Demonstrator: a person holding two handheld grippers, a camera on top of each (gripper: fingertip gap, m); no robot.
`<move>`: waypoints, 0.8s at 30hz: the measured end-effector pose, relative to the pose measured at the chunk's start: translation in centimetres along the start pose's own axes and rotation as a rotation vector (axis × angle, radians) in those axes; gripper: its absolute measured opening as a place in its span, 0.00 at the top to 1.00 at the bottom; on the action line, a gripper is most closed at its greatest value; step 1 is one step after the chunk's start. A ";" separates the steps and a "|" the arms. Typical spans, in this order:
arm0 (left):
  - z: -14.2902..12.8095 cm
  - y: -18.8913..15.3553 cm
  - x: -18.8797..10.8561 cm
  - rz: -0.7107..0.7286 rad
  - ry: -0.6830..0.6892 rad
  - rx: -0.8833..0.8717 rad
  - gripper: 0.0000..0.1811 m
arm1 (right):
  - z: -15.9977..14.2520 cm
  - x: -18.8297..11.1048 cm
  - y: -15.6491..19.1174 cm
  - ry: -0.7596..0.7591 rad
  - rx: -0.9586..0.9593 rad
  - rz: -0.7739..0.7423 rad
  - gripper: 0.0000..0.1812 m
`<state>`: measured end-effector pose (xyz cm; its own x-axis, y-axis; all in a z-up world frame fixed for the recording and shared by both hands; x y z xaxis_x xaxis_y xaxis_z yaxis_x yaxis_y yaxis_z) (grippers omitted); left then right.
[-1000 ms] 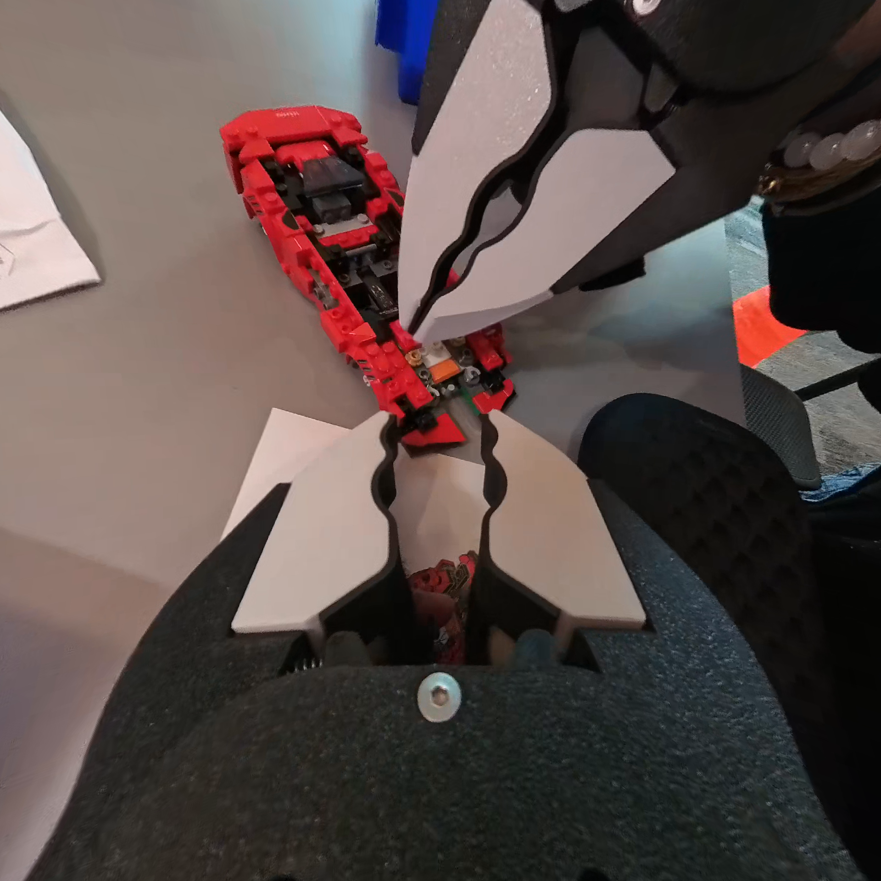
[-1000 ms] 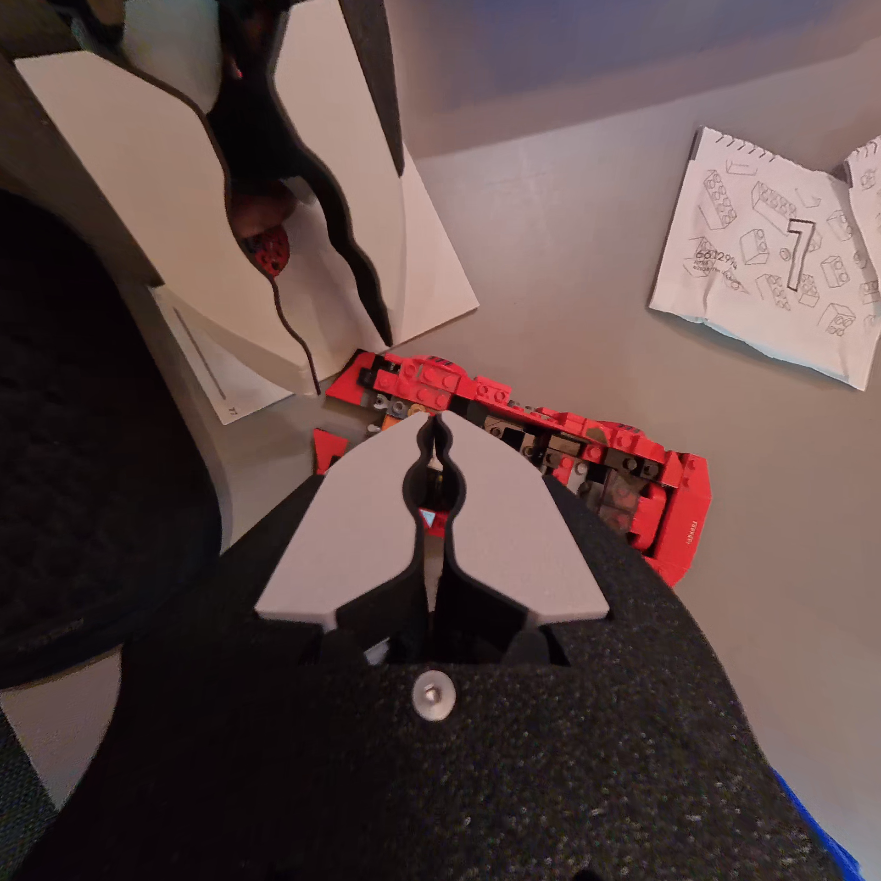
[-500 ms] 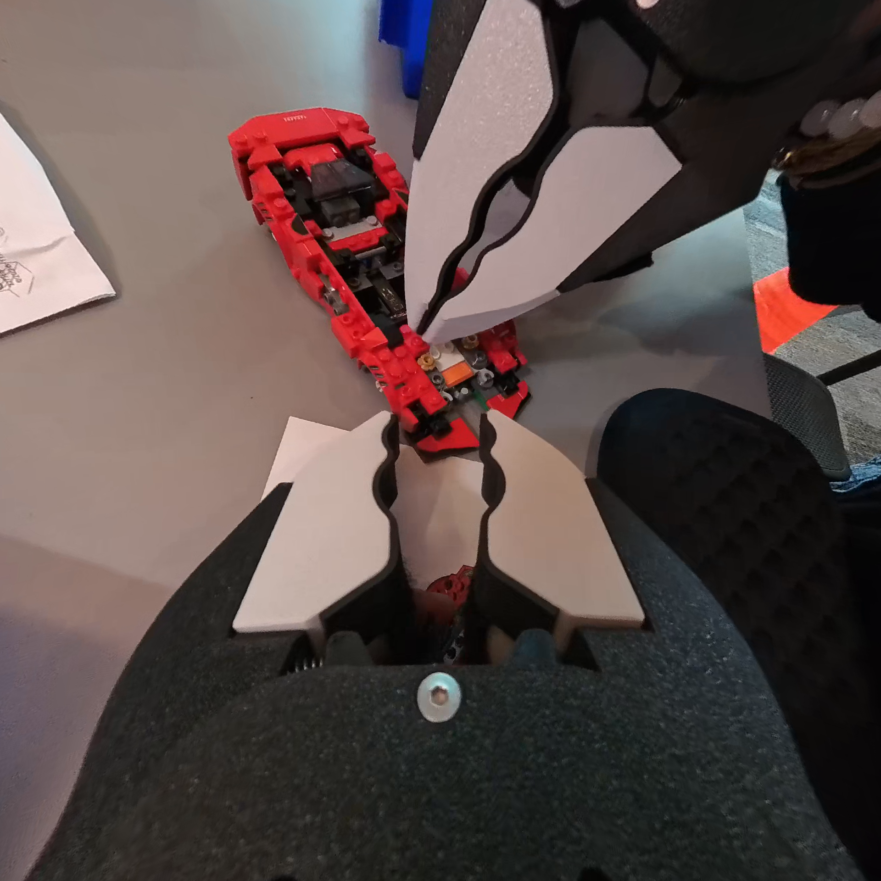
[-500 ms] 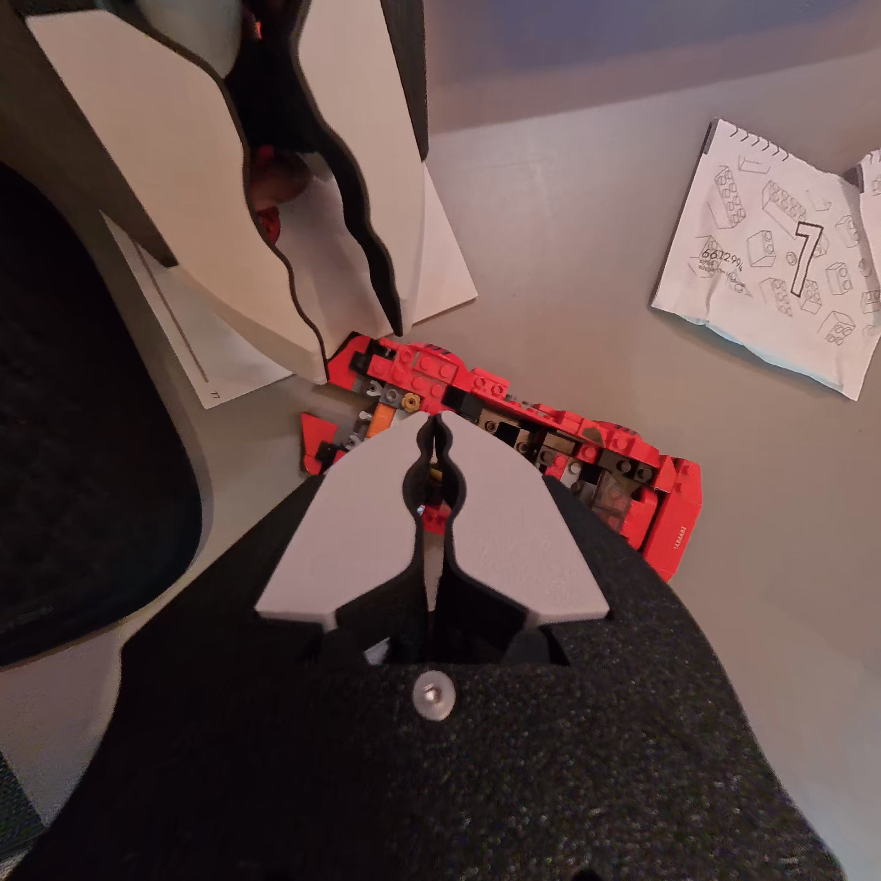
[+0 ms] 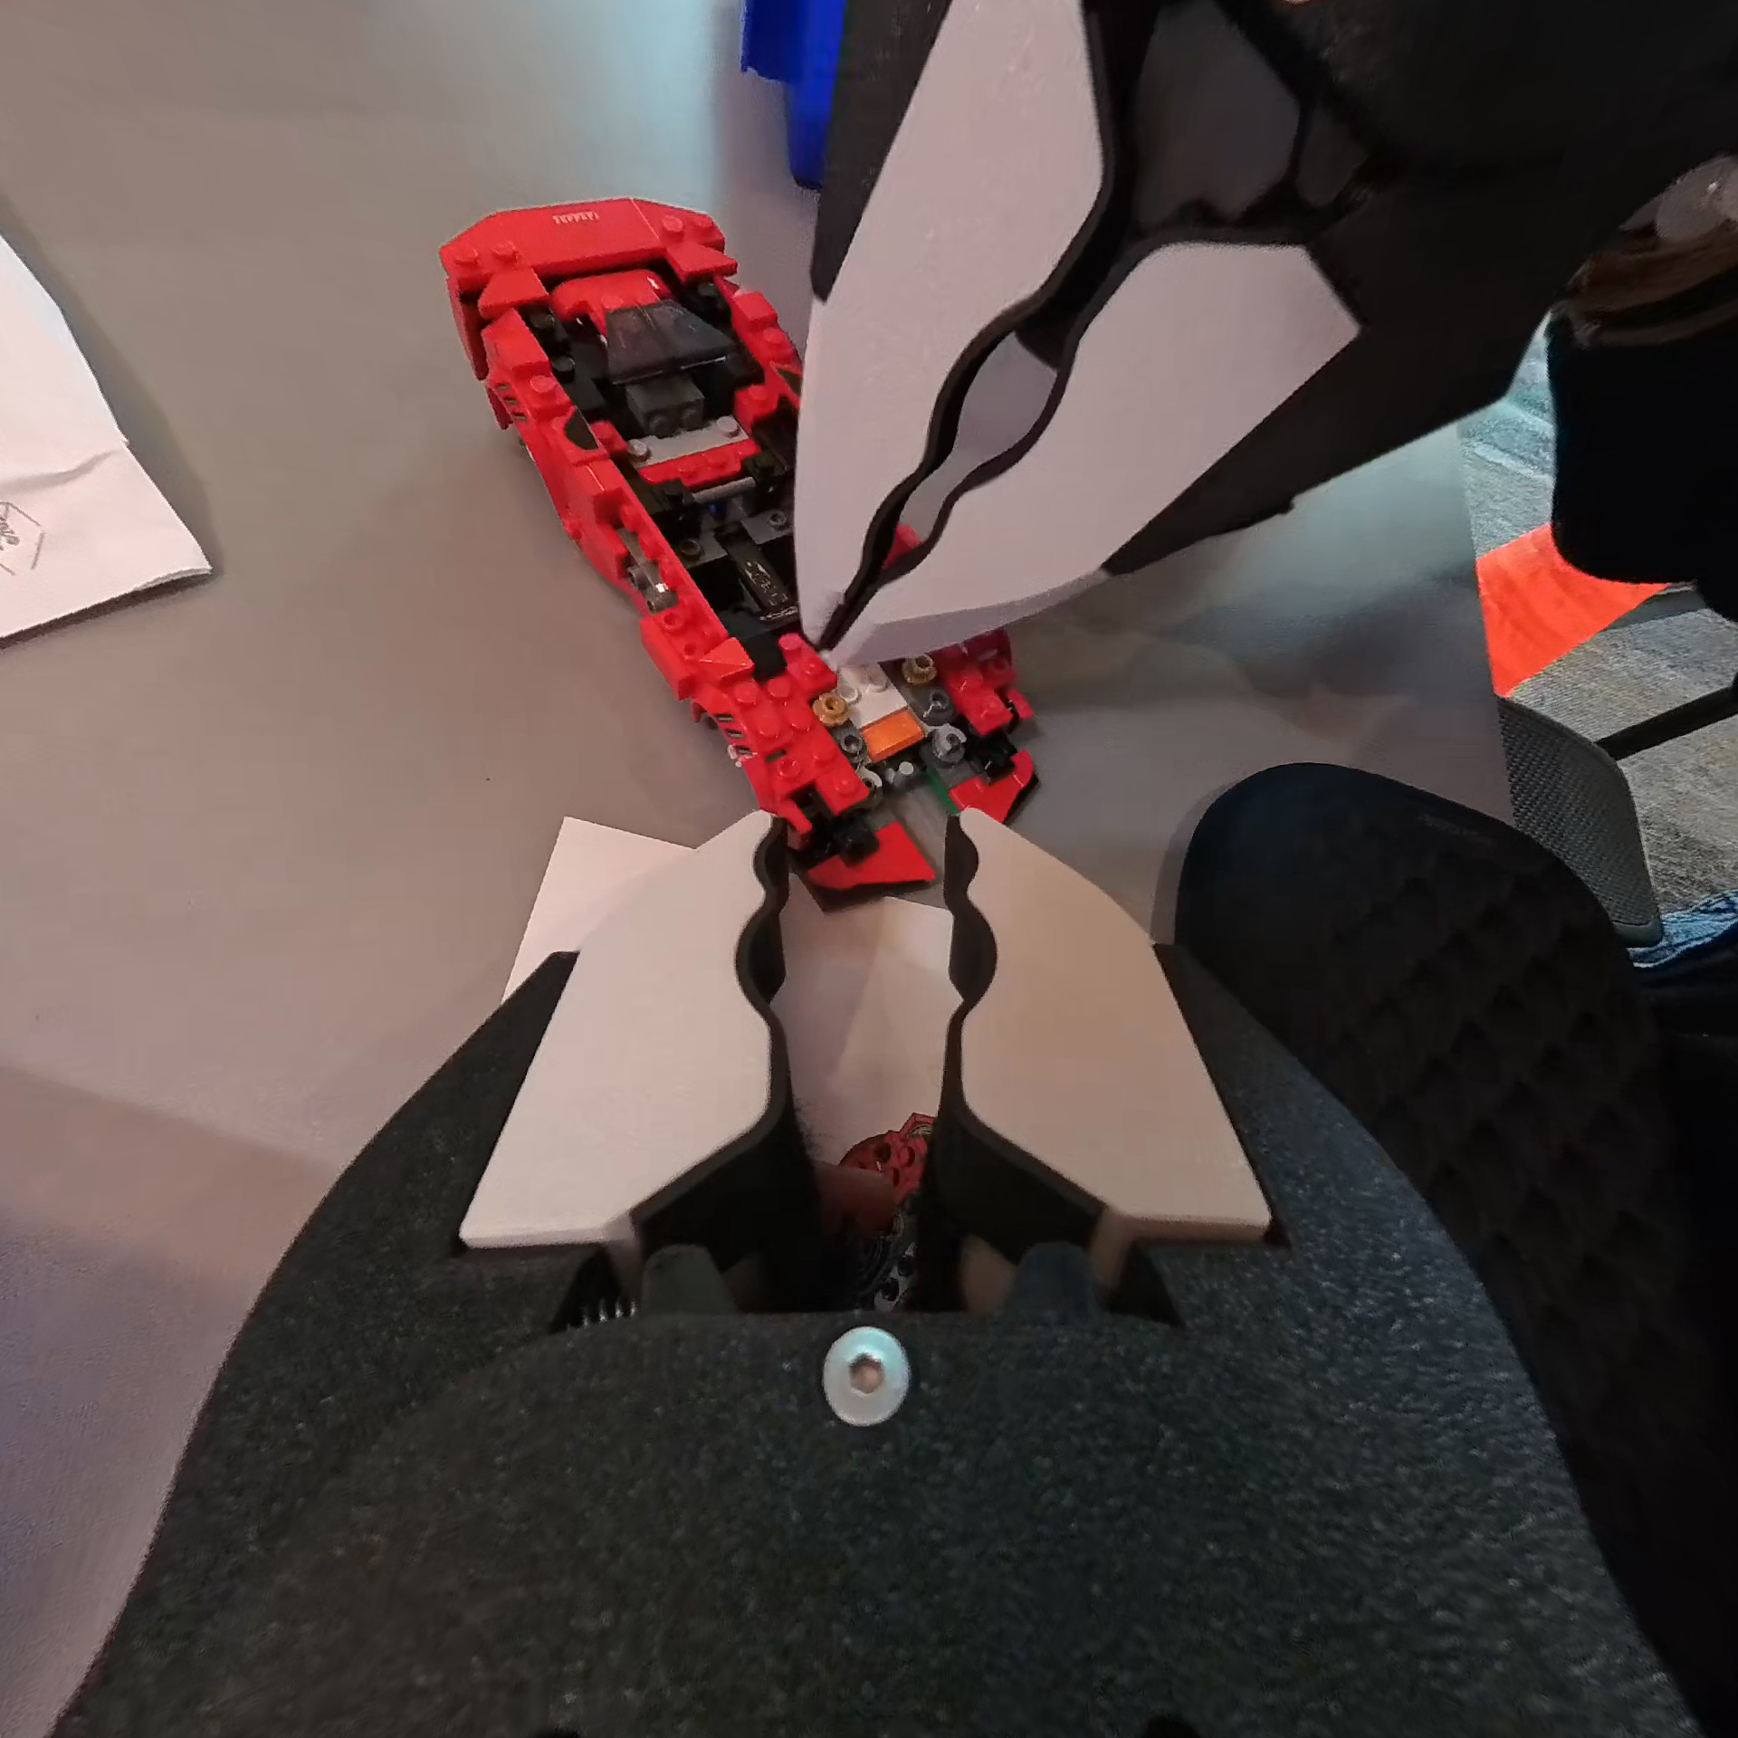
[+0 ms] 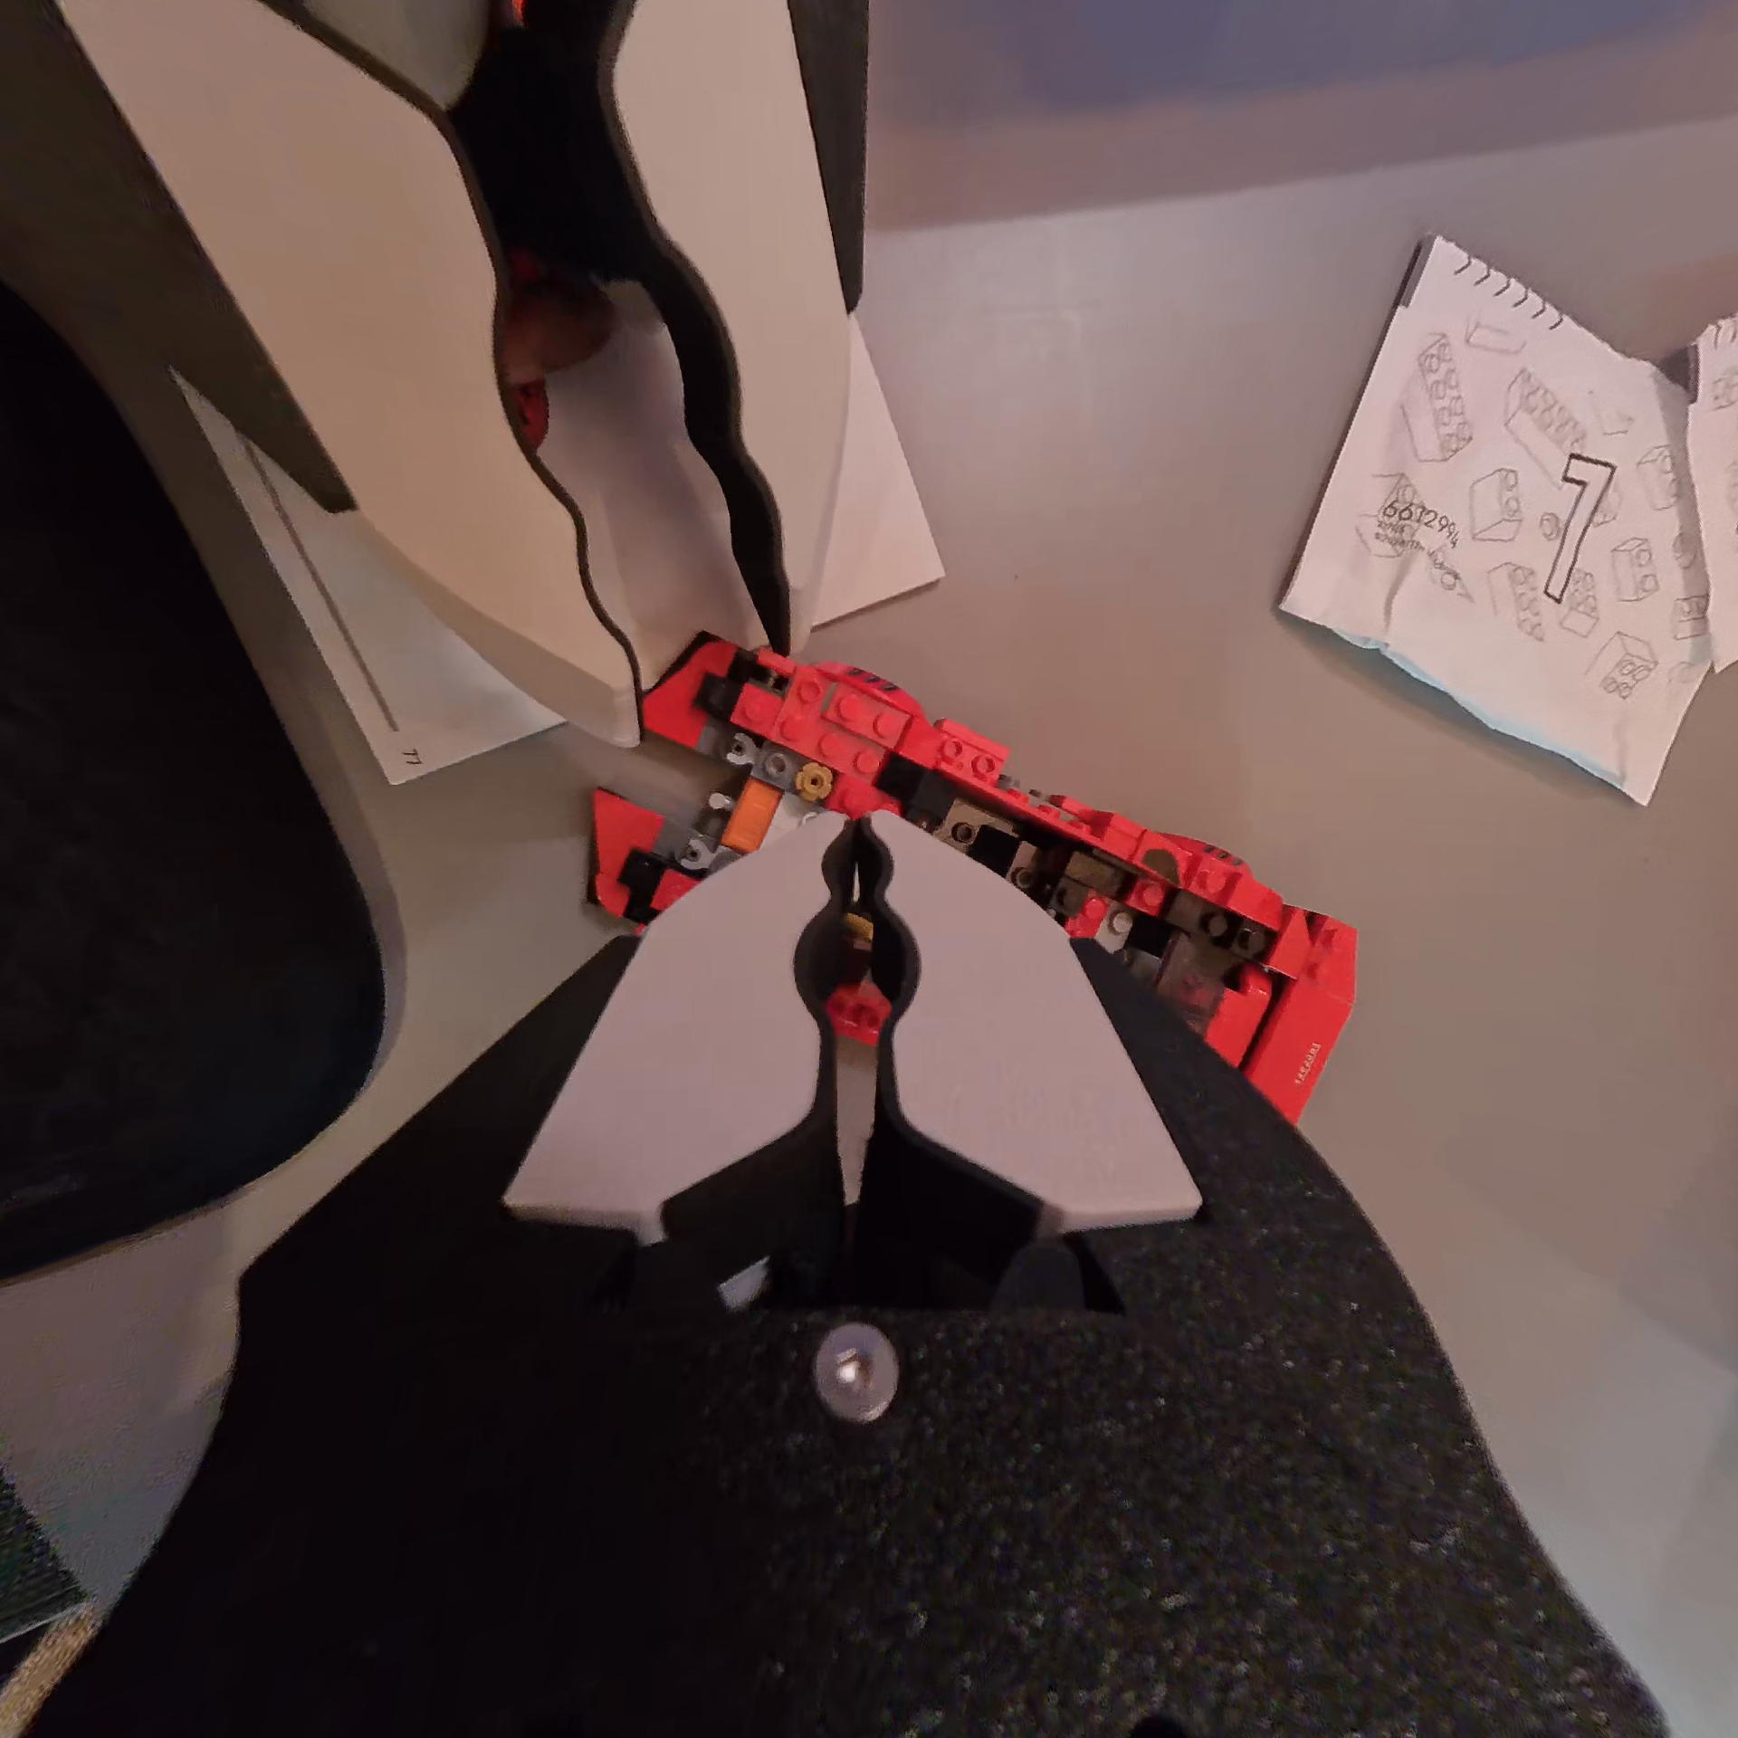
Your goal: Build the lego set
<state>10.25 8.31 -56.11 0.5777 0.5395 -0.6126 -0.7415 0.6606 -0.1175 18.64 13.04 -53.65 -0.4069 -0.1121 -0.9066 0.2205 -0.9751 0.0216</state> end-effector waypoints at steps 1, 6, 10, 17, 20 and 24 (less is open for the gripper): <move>0.0 0.0 0.0 -0.001 -0.002 -0.001 0.83 | 0.0 -0.3 -0.1 -0.007 0.005 -0.004 1.00; 0.0 0.0 -0.1 -0.003 -0.004 -0.003 0.83 | -0.2 -1.1 -0.4 -0.045 0.068 0.044 0.96; 0.0 0.0 -0.1 -0.003 -0.006 -0.004 0.83 | -0.5 -0.7 -1.7 -0.090 0.228 0.109 0.78; 0.0 0.0 -0.1 -0.007 -0.007 -0.009 0.83 | -1.1 0.1 -2.5 -0.115 0.425 0.280 0.85; 0.0 0.1 -0.1 -0.010 -0.005 -0.014 0.84 | -1.0 0.4 -2.3 -0.105 0.441 0.303 0.85; 0.0 0.1 -0.1 -0.012 -0.005 -0.015 0.84 | -1.1 0.4 -2.3 -0.096 0.447 0.311 0.86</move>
Point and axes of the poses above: each gripper's, where its closed fingertips meet, x out along the fingers, z out of its top, y = z × x across the jaws, the point moved 6 cm from there along -x, back along the fingers, and after that the axes turned 13 degrees about z, right-handed, at the moved point
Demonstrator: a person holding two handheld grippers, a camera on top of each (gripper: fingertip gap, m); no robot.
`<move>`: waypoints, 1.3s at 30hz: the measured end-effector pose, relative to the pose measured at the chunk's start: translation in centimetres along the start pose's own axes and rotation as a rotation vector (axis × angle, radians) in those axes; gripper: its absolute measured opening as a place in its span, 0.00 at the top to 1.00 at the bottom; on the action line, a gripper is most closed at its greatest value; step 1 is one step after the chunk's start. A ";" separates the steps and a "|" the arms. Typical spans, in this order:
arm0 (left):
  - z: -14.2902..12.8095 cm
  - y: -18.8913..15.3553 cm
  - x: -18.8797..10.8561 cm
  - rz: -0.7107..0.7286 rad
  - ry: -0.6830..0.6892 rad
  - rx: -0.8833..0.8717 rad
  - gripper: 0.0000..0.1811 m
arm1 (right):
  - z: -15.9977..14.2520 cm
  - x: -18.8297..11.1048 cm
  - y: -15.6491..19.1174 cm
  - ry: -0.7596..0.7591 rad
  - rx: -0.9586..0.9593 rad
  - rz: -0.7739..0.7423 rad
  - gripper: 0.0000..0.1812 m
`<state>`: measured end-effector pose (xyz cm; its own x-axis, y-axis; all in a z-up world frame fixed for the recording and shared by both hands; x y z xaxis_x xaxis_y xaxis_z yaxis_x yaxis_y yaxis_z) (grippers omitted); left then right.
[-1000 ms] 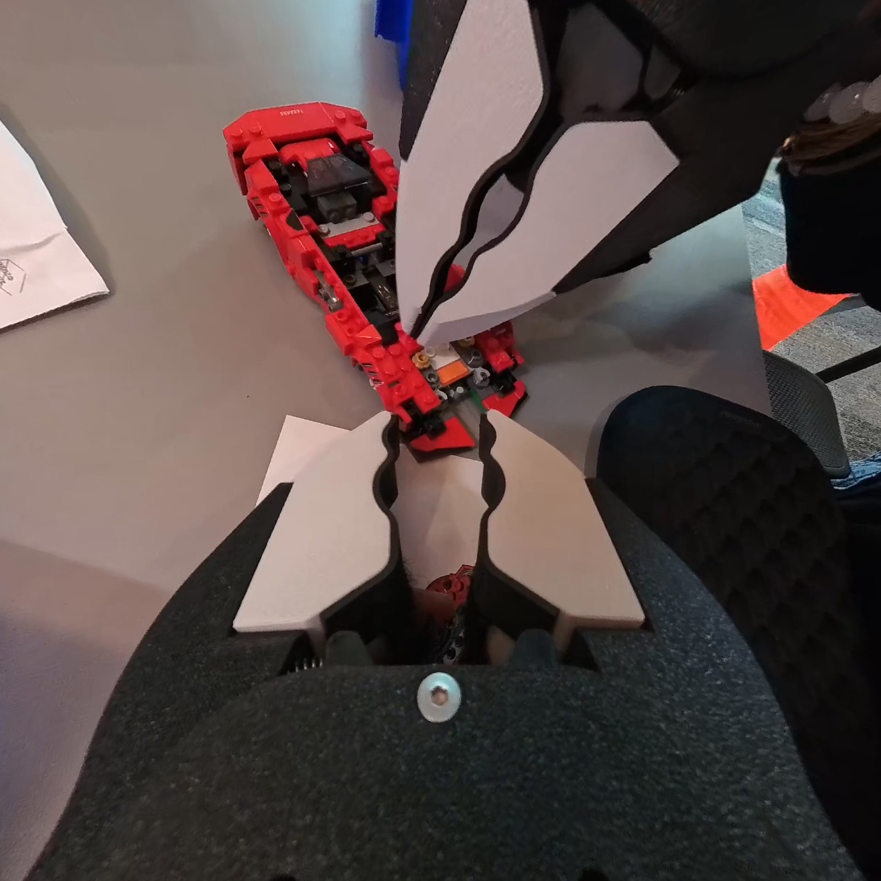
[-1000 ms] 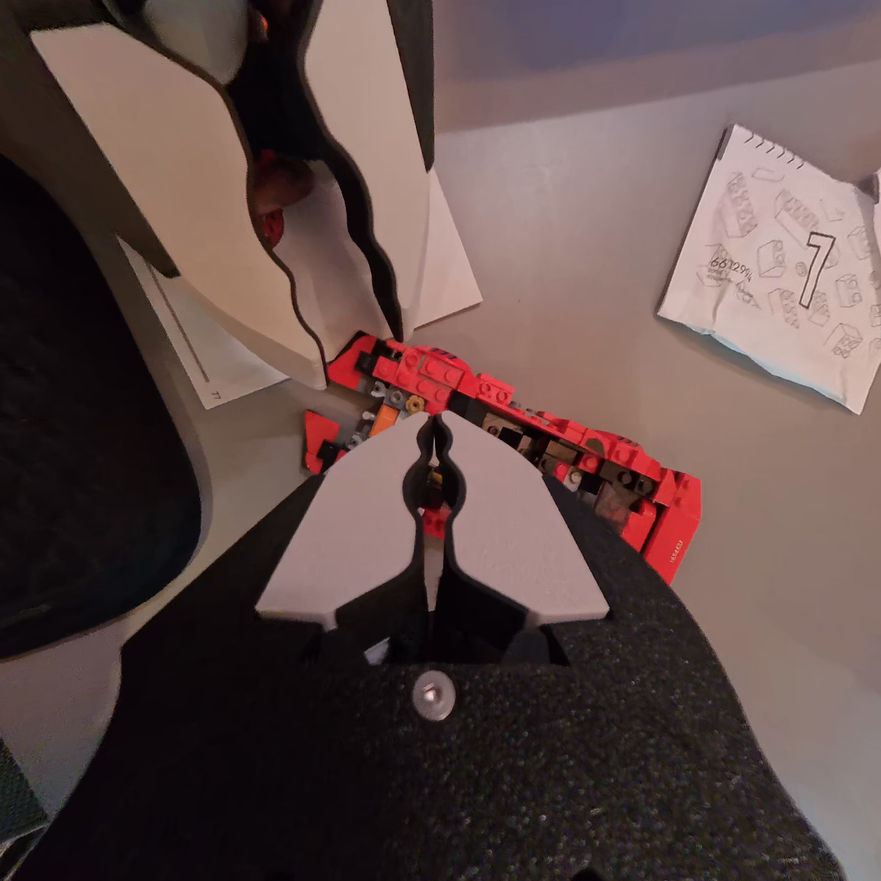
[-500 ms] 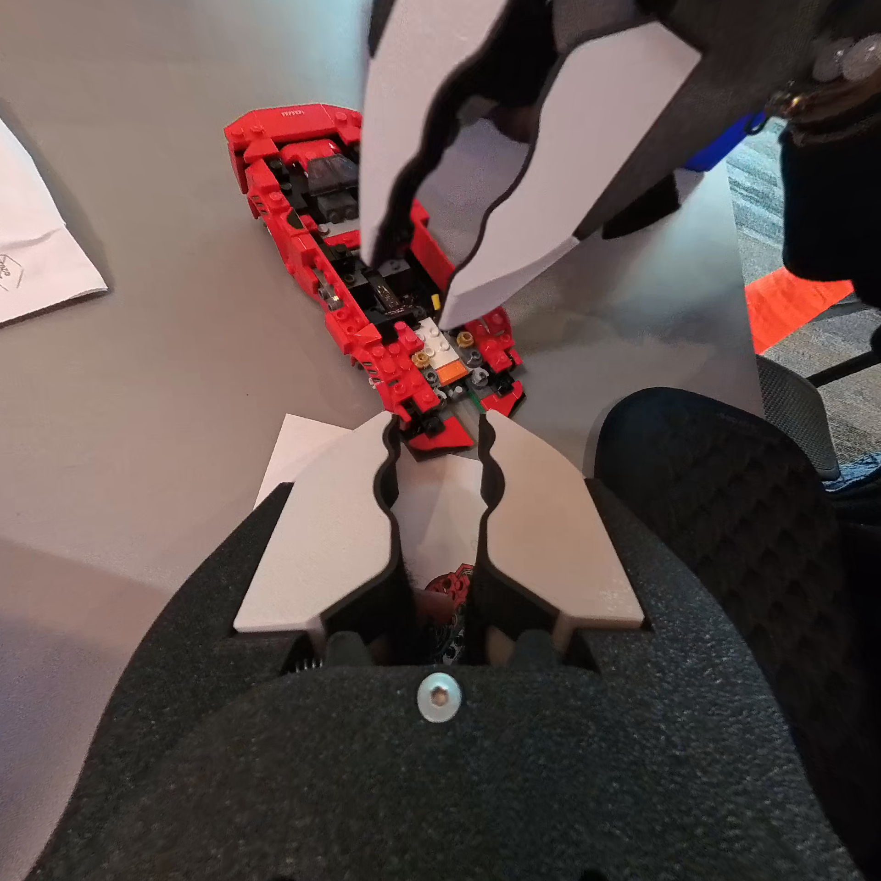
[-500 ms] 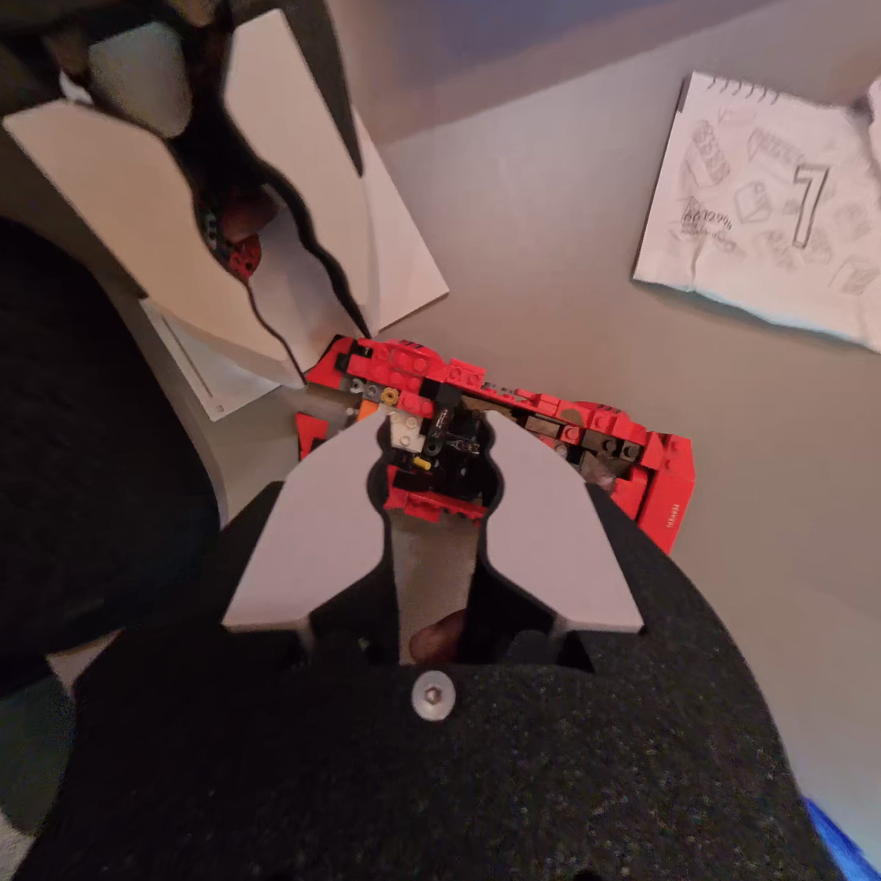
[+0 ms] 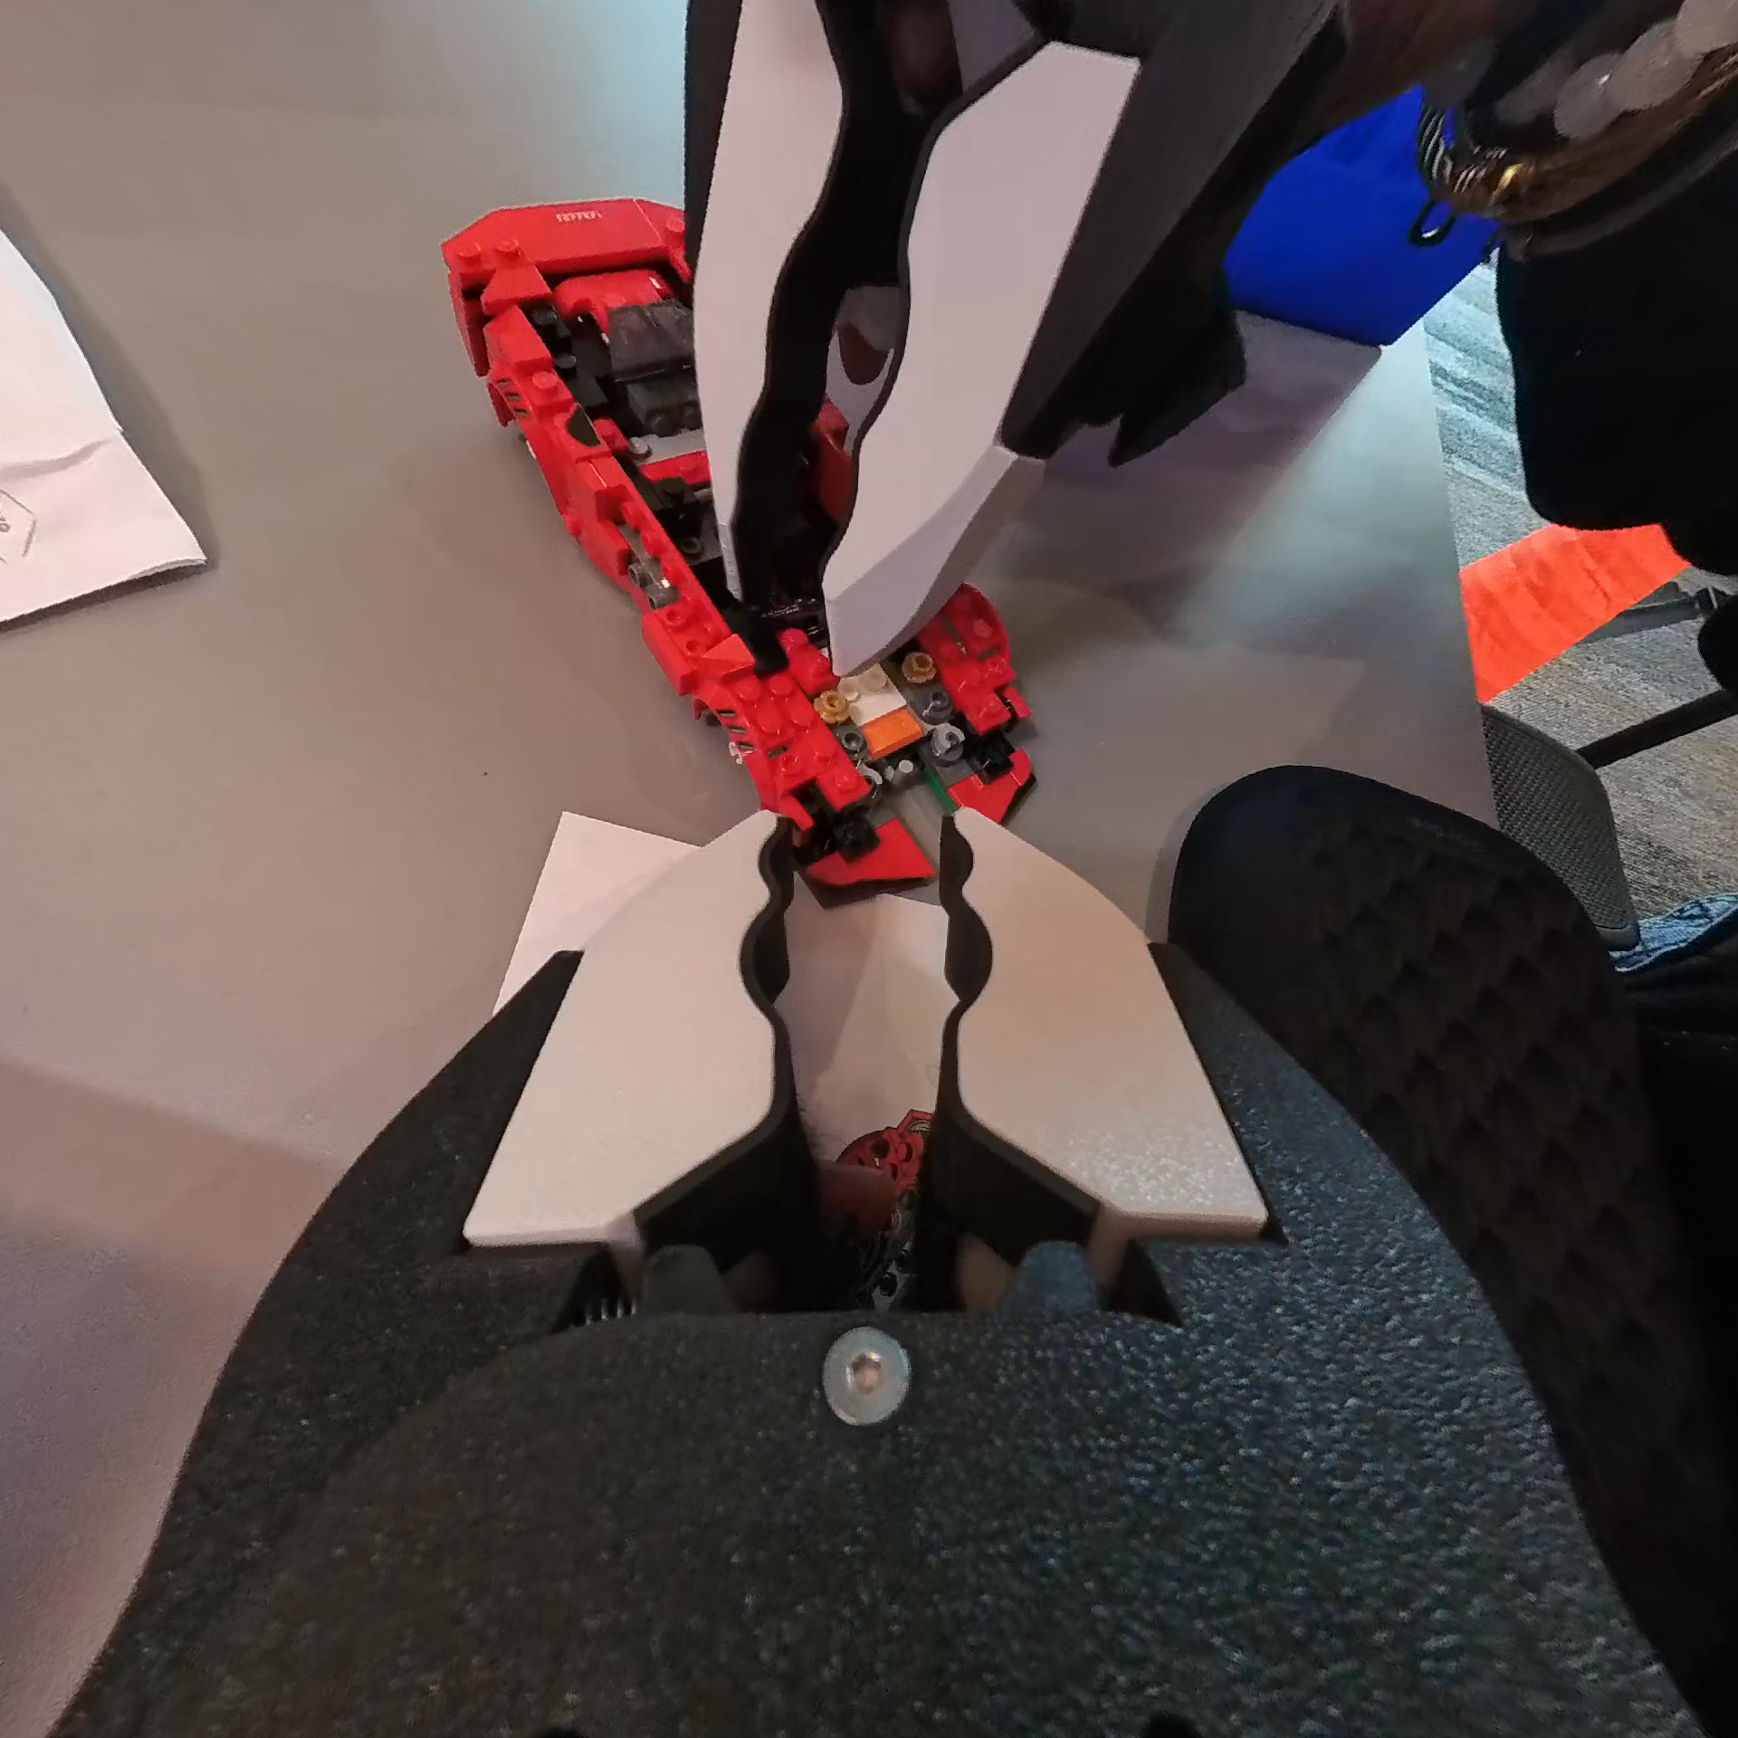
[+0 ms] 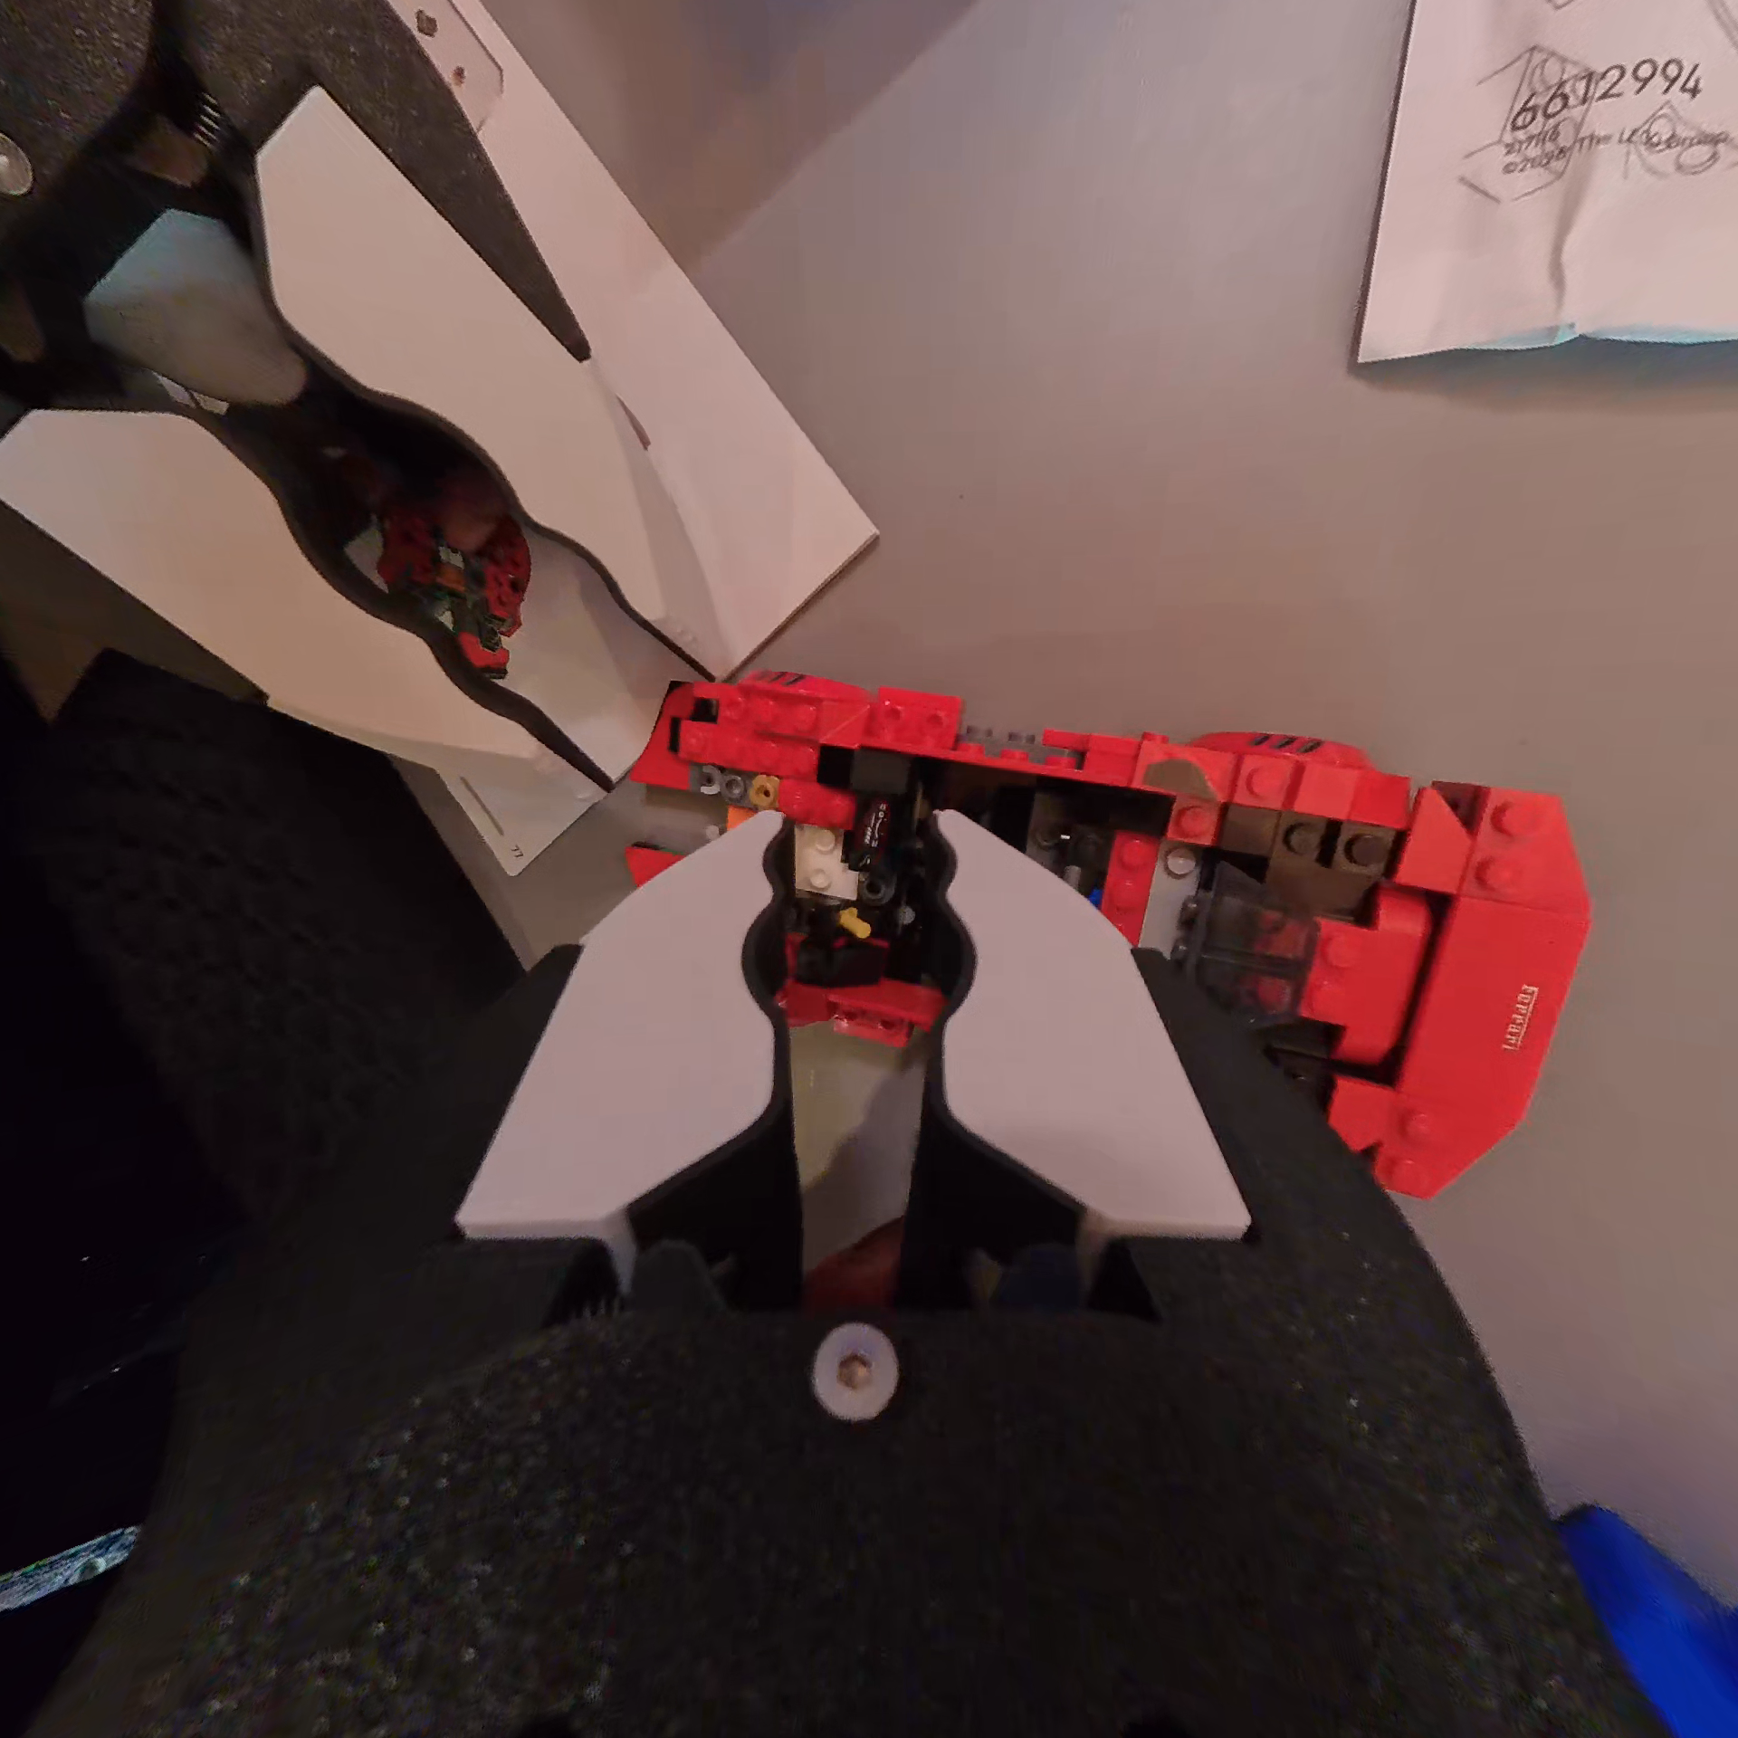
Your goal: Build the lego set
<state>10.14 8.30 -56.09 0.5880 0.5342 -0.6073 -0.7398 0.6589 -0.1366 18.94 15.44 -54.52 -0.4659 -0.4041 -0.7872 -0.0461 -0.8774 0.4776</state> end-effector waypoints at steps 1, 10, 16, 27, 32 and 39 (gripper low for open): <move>0.0 0.0 -0.1 -0.005 -0.005 -0.001 0.84 | 0.0 -0.1 0.0 0.002 -0.002 0.001 0.86; -0.2 2.1 -6.5 0.110 -0.060 -0.024 0.84 | -0.6 -1.8 0.4 -0.028 -0.015 -0.050 0.86; -2.5 6.9 -12.4 0.354 -0.123 -0.147 0.85 | -0.8 -2.9 0.4 -0.105 -0.010 -0.084 0.89; -3.5 6.6 -11.3 0.254 -0.187 -0.191 0.87 | -0.6 -2.7 1.0 -0.165 -0.056 -0.197 0.90; -3.9 6.4 -10.7 0.180 -0.219 -0.229 0.90 | -0.4 -2.7 1.8 -0.239 -0.108 -0.250 0.90; -4.2 6.5 -10.5 0.170 -0.219 -0.222 0.90 | -0.9 -2.6 2.1 -0.295 -0.109 -0.255 0.88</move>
<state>-2.19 4.80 -53.88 0.4884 0.7433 -0.4571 -0.8722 0.4323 -0.2289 20.83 14.42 -51.85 -0.6862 -0.0921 -0.7215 -0.1066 -0.9685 0.2249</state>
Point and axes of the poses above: each gripper's, where its closed fingertips meet, x out along the fingers, z out of its top, y = z × x across the jaws, the point moved 6 cm from there along -x, back along the fingers, and after that the axes turned 13 degrees about z, right-handed, at the moved point
